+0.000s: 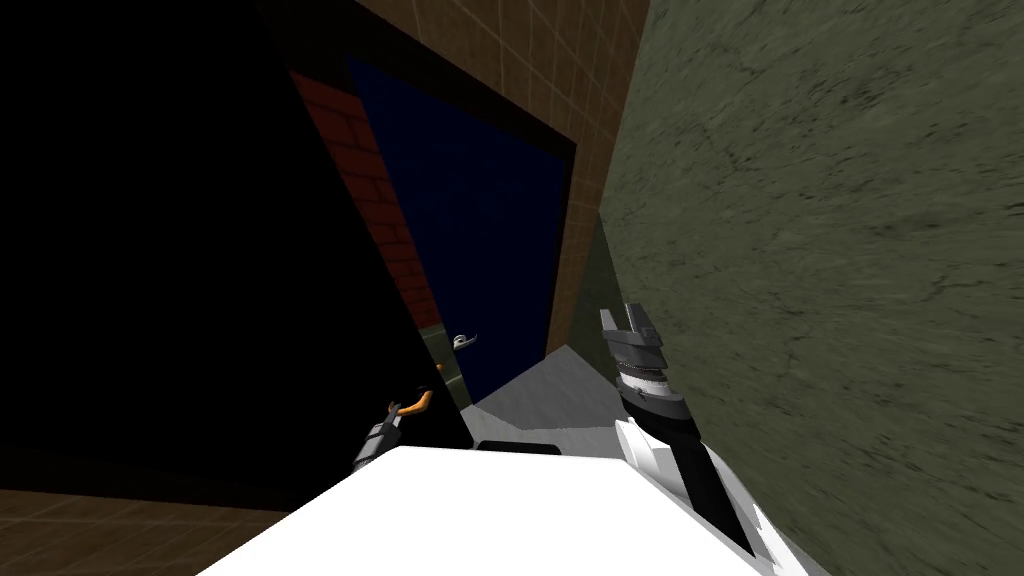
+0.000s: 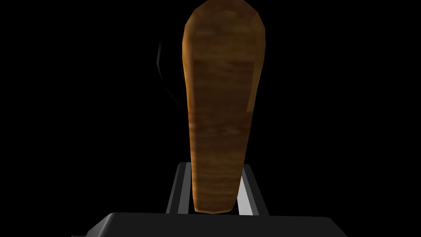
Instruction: Pull the door open
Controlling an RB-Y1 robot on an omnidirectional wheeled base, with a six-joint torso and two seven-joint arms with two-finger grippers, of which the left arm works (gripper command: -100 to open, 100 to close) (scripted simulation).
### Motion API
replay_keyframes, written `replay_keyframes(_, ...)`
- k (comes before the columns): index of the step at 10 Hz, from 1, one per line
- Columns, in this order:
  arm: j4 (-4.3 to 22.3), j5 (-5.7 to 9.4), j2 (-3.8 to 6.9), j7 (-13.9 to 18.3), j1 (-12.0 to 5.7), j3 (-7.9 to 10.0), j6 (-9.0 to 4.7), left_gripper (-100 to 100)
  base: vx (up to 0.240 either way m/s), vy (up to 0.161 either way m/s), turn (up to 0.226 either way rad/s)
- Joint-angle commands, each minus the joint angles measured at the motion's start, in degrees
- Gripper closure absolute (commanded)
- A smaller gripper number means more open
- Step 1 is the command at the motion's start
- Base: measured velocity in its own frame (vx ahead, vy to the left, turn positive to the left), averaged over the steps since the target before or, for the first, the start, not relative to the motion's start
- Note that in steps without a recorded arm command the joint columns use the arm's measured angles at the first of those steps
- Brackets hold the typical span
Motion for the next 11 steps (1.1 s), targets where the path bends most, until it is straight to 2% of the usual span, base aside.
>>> replay_keyframes(1,0.9,-1.23,-0.23,0.7,-1.71,-0.64,0.78,100,-0.192,-0.032,0.012)
replay_keyframes(2,2.5,-2.31,-0.21,1.4,-3.67,-0.79,0.82,100,-0.178,-0.011,0.022)
replay_keyframes(4,4.2,-3.47,-0.2,2.2,-5.76,-0.94,0.87,100,-0.133,0.002,0.001)
replay_keyframes(5,6.0,-4.68,-0.18,3.0,-7.95,-1.11,0.91,100,-0.145,-0.002,-0.006)
replay_keyframes(7,7.9,-5.92,-0.16,3.8,-10.19,-1.28,0.96,100,-0.119,0.004,-0.003)
replay_keyframes(8,7.9,-5.92,-0.16,3.8,-10.19,-1.28,0.96,100,-0.057,0.001,0.003)
replay_keyframes(10,9.7,-7.15,-0.14,4.6,-12.44,-1.44,1.01,100,-0.067,0.002,0.006)
replay_keyframes(11,11.5,-8.36,-0.13,5.4,-14.62,-1.61,1.06,100,-0.122,0.012,0.002)
